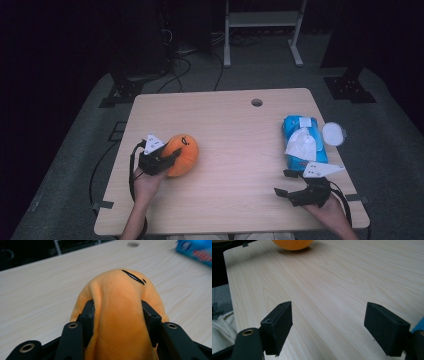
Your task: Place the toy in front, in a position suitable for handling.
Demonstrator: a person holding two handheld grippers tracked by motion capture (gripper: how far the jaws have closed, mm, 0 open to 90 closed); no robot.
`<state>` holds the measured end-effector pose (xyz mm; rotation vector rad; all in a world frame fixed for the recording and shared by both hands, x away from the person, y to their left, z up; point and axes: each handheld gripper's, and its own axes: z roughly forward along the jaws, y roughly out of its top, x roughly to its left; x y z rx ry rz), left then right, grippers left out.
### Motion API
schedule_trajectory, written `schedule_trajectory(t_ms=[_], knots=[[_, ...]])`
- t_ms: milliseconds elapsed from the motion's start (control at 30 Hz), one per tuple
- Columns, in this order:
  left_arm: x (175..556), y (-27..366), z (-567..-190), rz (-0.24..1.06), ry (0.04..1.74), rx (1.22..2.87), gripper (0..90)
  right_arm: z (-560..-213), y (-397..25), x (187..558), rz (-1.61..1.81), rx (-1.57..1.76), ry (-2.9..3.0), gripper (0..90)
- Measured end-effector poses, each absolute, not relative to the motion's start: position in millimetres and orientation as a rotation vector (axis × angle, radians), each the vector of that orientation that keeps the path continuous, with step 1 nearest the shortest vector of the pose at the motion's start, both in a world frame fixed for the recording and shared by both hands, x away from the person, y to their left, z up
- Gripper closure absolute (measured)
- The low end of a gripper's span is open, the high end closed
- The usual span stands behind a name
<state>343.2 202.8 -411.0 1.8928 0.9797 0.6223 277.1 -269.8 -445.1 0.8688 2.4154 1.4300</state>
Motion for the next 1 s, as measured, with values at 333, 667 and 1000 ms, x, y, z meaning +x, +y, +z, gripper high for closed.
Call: schedule_trajectory(t_ms=[333,667,1000], knots=[[334.1,156.1,-386.8,0.469,0.78,1.876,55.4,-441.4,-278.3,276.7,1.46,0.885,2.382,22.4],[328.8,127.1,-389.2,0.396,0.694,1.906,54.5,-437.6,-280.7,275.4,1.484,0.868,2.361,23.1],[325.5,102.4,-396.1,0.353,0.638,1.963,53.7,-435.8,-278.8,274.1,1.478,0.855,2.361,23.1]])
